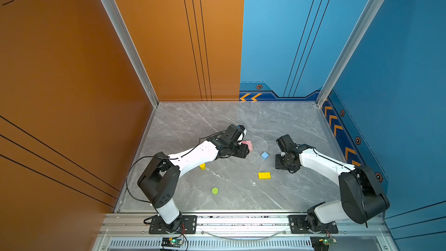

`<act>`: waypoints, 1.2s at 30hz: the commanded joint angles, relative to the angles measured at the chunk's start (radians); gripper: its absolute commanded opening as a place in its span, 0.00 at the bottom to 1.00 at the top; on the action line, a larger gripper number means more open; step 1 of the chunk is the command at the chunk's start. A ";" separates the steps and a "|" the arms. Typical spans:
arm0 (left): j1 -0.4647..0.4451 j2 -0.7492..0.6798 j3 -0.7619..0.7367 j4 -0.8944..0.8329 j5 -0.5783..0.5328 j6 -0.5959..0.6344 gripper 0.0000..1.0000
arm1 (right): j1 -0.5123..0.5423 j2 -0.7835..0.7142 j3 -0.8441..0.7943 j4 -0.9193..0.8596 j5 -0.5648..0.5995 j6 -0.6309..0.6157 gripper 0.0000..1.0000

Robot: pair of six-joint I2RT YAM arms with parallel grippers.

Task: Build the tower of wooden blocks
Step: 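Lower the right gripper around the dark blue cube and close it, then lift the dark blue cube and carry it over the pink blocks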

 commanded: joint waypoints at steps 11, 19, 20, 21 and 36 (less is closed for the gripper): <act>-0.007 0.023 0.026 -0.022 0.003 0.018 0.50 | -0.002 0.024 0.028 -0.005 0.017 -0.021 0.34; -0.005 0.018 0.020 -0.025 0.000 0.019 0.50 | 0.002 0.032 0.041 -0.020 0.021 -0.020 0.29; -0.003 0.017 0.018 -0.025 -0.001 0.021 0.50 | 0.006 0.030 0.047 -0.030 0.022 -0.020 0.29; -0.002 0.014 0.015 -0.025 -0.003 0.020 0.50 | 0.009 0.027 0.056 -0.039 0.026 -0.020 0.29; 0.077 -0.079 -0.092 0.005 -0.006 0.020 0.50 | 0.117 0.031 0.314 -0.230 0.065 0.005 0.28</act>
